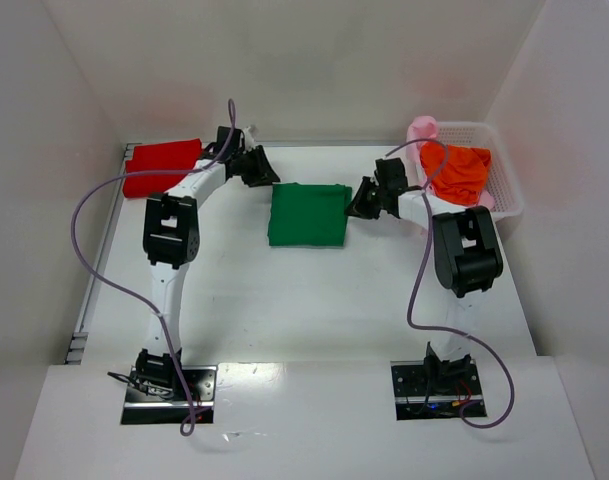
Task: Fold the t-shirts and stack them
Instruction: Fold the long partially folded tshirt into a neat square, then smooth out wrinkles on the folded tshirt
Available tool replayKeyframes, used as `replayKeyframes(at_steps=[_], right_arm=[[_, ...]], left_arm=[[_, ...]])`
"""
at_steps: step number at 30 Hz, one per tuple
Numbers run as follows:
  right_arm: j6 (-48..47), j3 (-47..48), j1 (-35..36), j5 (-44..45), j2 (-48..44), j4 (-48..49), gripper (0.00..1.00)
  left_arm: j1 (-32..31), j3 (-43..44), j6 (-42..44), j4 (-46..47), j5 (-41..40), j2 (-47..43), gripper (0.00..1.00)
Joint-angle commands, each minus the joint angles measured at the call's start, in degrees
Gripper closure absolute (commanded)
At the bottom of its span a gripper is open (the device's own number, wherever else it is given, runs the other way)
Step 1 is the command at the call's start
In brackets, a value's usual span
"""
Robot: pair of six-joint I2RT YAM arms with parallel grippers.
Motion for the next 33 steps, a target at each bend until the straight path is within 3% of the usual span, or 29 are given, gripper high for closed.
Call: replayKeyframes(at_steps=[1, 8, 10, 12, 17, 27, 33], right_arm=[[0.3, -1.2, 0.7, 2.0, -3.2, 1.6, 0.78], [-1.4, 3.7, 0.7, 7.0, -0.3, 0.3, 0.77], [-2.1, 6.4, 0.7, 6.5, 0.8, 0.3, 0.7], [-2.7, 8.5, 0.7, 6.5, 2.2, -0.2, 0.57], [-4.0, 14.9, 0.7, 6.5, 4.7, 0.4, 0.44], [-4.5, 20.8, 0.7, 5.2, 12.2, -1.5, 0.45], [-4.5, 22.7, 0.7, 4.0, 14.8, -2.1, 0.49]], left_arm=[[-1.4, 4.2, -0.7, 1.7, 2.1, 2.1, 0.56], [-1.9, 4.7, 0.3, 0.1, 0.7, 2.1, 0.5], [-1.9, 4.0, 0.3, -0.4, -0.6, 1.3, 0.48], [-1.9, 2.9, 0.8, 0.1, -1.2, -0.8, 0.43], [-1.4, -1.4, 0.9, 2.0, -1.7, -4.4, 0.34], [0.3, -2.2, 1.4, 3.7, -1.0, -2.9, 0.29], [0.3, 1.3, 0.9, 3.7, 0.9, 0.4, 0.36]])
